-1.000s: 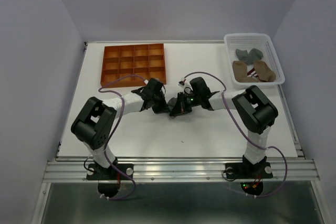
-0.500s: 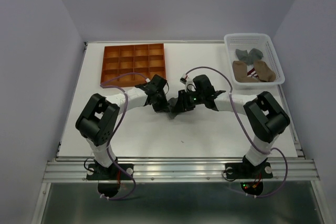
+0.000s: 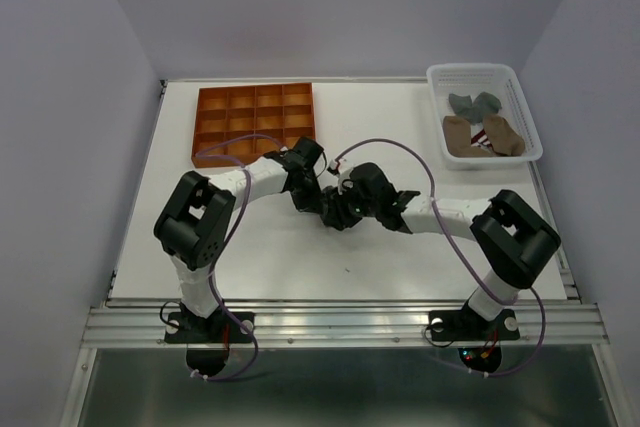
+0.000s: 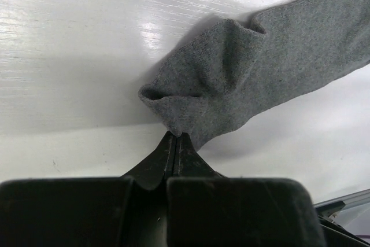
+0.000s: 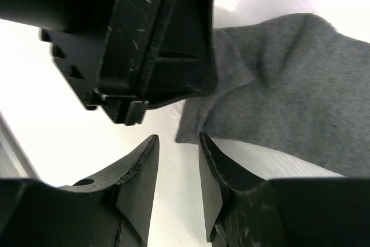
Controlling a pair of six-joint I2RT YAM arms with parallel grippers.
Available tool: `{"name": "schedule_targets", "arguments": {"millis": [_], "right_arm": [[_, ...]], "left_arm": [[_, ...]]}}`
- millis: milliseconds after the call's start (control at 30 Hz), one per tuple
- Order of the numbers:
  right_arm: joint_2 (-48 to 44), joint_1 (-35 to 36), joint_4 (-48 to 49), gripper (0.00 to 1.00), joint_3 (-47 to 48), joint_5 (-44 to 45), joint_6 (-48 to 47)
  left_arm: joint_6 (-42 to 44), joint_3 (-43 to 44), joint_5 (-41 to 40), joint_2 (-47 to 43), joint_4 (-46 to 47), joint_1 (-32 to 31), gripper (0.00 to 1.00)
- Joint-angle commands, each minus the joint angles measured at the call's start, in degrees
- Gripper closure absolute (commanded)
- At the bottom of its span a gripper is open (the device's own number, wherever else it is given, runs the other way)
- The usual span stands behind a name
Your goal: Roll the socks
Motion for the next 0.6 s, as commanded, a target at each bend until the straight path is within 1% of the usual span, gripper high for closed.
{"name": "schedule_targets", "arguments": {"millis": [0,67,167,367,500,567], "right_arm": [[-2.80,3.27,6.65,0.61,-2.95,10.13,-3.47],[-3.07,3.97,9.03,0.61,-4.01,13.02,-3.83],[-3.07,4.68,10.08,0.61,-4.45,14.09,-4.53],[-2.54,6.43,10.53,0.61,-3.75,17.16,-6.02],[-1.40,6.97,10.44,0.61,-2.96,17.25,-6.64],[-0.43,7.67,10.27,0.61,-2.60,19.79,-7.34]], "left_arm": [[0.59,2.71,-0.01,0.47,-3.14,-0.38,1.00],[0.24,2.97,-0.28,0.38,-3.40,-0.38,1.00],[-0.02,3.33,-0.54,0.47,-3.93,-0.38,1.00],[-0.11,4.21,-0.54,1.09,-4.28,-0.38,1.00],[-0.20,5.08,-0.81,1.17,-4.90,-0.38,1.00],[-0.29,5.09,-0.63,1.26,-4.90,-0.38,1.00]]}}
